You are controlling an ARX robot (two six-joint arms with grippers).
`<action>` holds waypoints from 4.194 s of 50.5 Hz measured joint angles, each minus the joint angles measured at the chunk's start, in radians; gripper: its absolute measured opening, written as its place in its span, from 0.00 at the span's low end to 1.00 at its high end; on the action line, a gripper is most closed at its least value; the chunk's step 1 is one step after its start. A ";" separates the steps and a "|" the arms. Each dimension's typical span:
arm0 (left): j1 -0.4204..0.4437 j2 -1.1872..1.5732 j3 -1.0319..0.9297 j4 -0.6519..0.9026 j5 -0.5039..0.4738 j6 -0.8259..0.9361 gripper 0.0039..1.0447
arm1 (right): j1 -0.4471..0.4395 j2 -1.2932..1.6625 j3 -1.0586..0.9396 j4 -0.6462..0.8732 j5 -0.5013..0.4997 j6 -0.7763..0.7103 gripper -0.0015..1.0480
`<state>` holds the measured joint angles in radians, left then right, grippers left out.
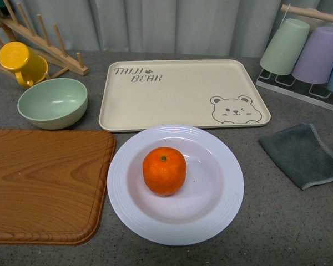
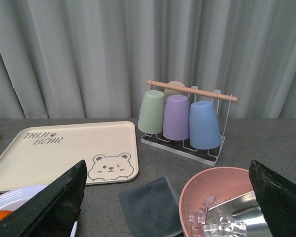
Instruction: Place orange and plate with both arms
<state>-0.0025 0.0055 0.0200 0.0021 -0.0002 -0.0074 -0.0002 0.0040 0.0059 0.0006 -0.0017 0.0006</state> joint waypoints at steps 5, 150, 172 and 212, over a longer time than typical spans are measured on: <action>0.000 0.000 0.000 0.000 0.000 0.000 0.04 | 0.000 0.000 0.000 0.000 0.000 0.000 0.91; 0.000 -0.002 0.000 -0.002 0.000 0.003 0.94 | 0.192 2.224 0.732 0.583 -0.687 0.834 0.73; 0.000 -0.002 0.000 -0.002 0.000 0.003 0.94 | 0.186 2.256 0.735 0.591 -0.748 0.820 0.04; 0.000 -0.002 0.000 -0.002 0.000 0.003 0.94 | 0.177 2.185 0.627 0.930 -0.835 1.019 0.03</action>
<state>-0.0025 0.0032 0.0200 0.0006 -0.0002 -0.0048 0.1764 2.1887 0.6331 0.9310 -0.8371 1.0199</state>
